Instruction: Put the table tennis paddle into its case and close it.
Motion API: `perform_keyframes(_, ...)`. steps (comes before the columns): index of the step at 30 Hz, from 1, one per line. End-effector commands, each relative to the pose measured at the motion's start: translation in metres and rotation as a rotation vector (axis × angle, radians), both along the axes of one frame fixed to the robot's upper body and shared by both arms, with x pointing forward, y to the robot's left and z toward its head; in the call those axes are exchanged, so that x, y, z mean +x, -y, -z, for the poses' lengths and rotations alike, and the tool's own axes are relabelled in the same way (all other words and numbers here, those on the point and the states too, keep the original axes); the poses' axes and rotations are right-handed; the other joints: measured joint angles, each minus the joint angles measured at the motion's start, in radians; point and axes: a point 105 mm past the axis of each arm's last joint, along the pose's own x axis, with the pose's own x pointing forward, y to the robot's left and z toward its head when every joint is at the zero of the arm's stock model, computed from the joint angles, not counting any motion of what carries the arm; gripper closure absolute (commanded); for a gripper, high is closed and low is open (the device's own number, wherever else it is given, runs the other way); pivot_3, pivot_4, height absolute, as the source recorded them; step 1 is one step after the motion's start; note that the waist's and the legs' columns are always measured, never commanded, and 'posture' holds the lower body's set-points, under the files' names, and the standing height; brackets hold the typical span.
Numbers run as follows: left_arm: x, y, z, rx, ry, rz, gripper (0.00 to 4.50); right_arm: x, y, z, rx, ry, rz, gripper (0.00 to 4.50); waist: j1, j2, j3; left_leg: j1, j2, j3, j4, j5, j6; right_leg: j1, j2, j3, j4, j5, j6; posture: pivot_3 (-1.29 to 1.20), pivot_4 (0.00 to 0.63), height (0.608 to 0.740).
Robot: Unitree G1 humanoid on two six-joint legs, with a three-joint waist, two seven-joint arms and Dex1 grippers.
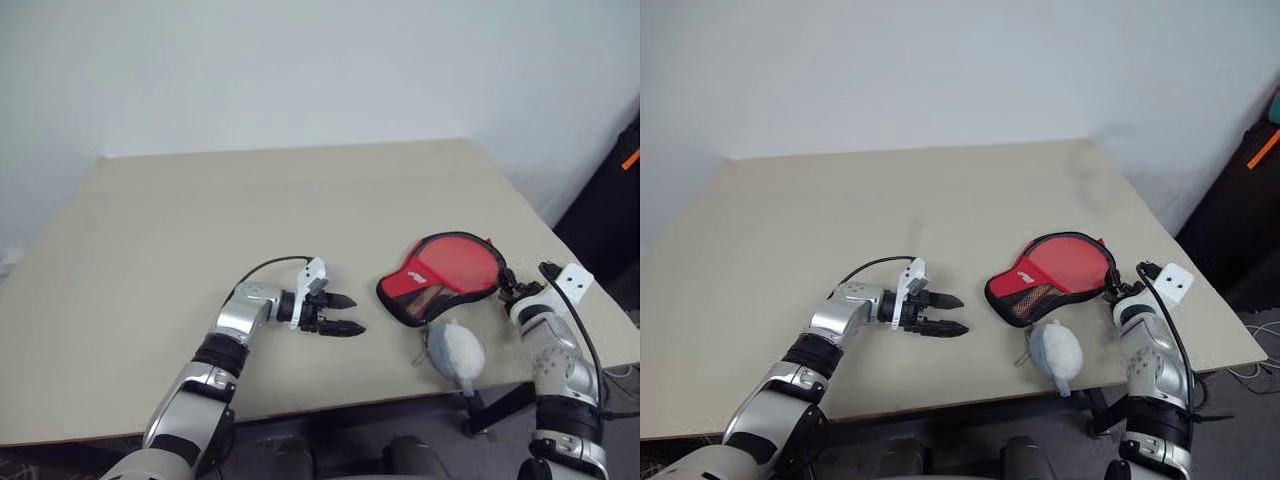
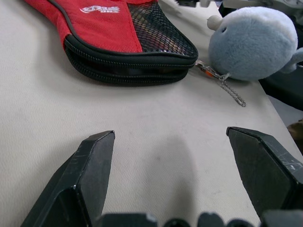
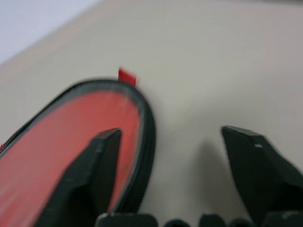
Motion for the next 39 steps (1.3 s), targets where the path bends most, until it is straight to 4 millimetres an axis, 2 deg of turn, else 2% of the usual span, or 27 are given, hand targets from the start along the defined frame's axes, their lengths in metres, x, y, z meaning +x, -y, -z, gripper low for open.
perform_keyframes(1, 0.011, 0.000, -0.016, -0.032, 0.054, -0.018, 0.45, -0.007, -0.013, -0.048, -0.087, 0.236, -0.107, 0.42, 0.000, 0.000, 0.000, 0.000, 0.000, 0.000, 0.000, 0.000, 0.000, 0.000, 0.000, 0.000, 0.000, 0.000, 0.000, 0.00, 0.000, 0.740)
perform_keyframes(4, 0.014, -0.001, -0.017, -0.037, 0.062, -0.029, 0.45, -0.022, -0.047, -0.061, -0.058, 0.343, -0.330, 0.42, -0.005, 0.000, 0.000, 0.000, 0.000, 0.000, -0.001, 0.000, 0.000, -0.001, 0.002, 0.002, 0.000, 0.000, 0.000, 0.00, 0.000, 0.740)
perform_keyframes(6, 0.014, -0.001, -0.017, -0.038, 0.066, -0.032, 0.45, -0.030, -0.059, -0.064, -0.032, 0.369, -0.416, 0.42, -0.011, 0.000, 0.000, 0.000, 0.000, 0.000, -0.001, 0.000, 0.000, -0.001, 0.003, 0.004, 0.000, 0.000, 0.000, 0.00, 0.000, 0.740)
perform_keyframes(10, 0.018, -0.001, -0.019, -0.055, 0.085, -0.052, 0.45, -0.045, -0.070, -0.062, -0.037, 0.373, -0.509, 0.42, -0.012, -0.001, 0.001, 0.000, 0.000, 0.000, 0.000, 0.000, 0.000, 0.000, 0.005, 0.007, 0.000, 0.000, 0.000, 0.00, 0.000, 0.740)
perform_keyframes(15, 0.018, -0.004, -0.020, -0.078, 0.100, -0.062, 0.45, -0.074, -0.084, -0.063, 0.016, 0.386, -0.646, 0.42, -0.011, -0.002, 0.001, -0.001, 0.000, 0.000, 0.000, 0.000, 0.000, -0.001, 0.008, 0.012, 0.000, 0.000, 0.000, 0.00, 0.000, 0.740)
perform_keyframes(22, 0.013, -0.011, -0.017, -0.072, 0.106, -0.048, 0.45, -0.112, -0.094, -0.058, 0.038, 0.348, -0.794, 0.42, -0.012, -0.005, 0.002, -0.001, 0.000, 0.001, 0.000, 0.000, 0.000, -0.001, 0.008, 0.012, 0.000, 0.000, 0.000, 0.00, 0.000, 0.740)
perform_keyframes(25, 0.012, -0.012, -0.018, -0.088, 0.117, -0.051, 0.45, -0.122, -0.099, -0.056, 0.042, 0.332, -0.845, 0.42, -0.012, -0.006, 0.002, 0.000, 0.000, 0.001, 0.000, 0.000, -0.001, -0.001, 0.008, 0.013, 0.000, 0.000, 0.000, 0.00, 0.000, 0.740)
perform_keyframes(30, 0.010, -0.012, -0.022, -0.115, 0.127, -0.043, 0.45, -0.134, -0.109, -0.048, 0.047, 0.287, -0.937, 0.42, -0.011, -0.009, 0.003, 0.000, 0.000, 0.001, 0.001, -0.001, -0.001, -0.002, 0.008, 0.013, 0.000, 0.000, 0.000, 0.00, 0.000, 0.740)
perform_keyframes(33, 0.010, -0.013, -0.024, -0.131, 0.123, -0.047, 0.45, -0.138, -0.109, -0.045, 0.043, 0.273, -0.942, 0.42, -0.011, -0.010, 0.003, 0.000, 0.000, 0.001, 0.001, -0.001, -0.001, -0.002, 0.008, 0.013, 0.000, 0.000, 0.000, 0.00, 0.000, 0.740)
perform_keyframes(36, 0.011, -0.015, -0.025, -0.135, 0.128, -0.048, 0.45, -0.136, -0.105, -0.042, 0.024, 0.266, -0.917, 0.42, -0.008, -0.010, 0.004, 0.000, 0.000, 0.001, 0.001, -0.001, -0.001, -0.002, 0.008, 0.013, 0.000, 0.000, 0.000, 0.00, 0.000, 0.740)
perform_keyframes(39, -0.002, -0.014, -0.030, -0.134, 0.149, 0.029, 0.45, -0.128, -0.108, -0.050, 0.011, 0.308, -0.907, 0.42, -0.010, -0.011, 0.004, 0.000, 0.000, 0.001, 0.001, -0.001, -0.001, -0.003, 0.008, 0.013, 0.000, 0.000, 0.000, 0.00, 0.000, 0.740)
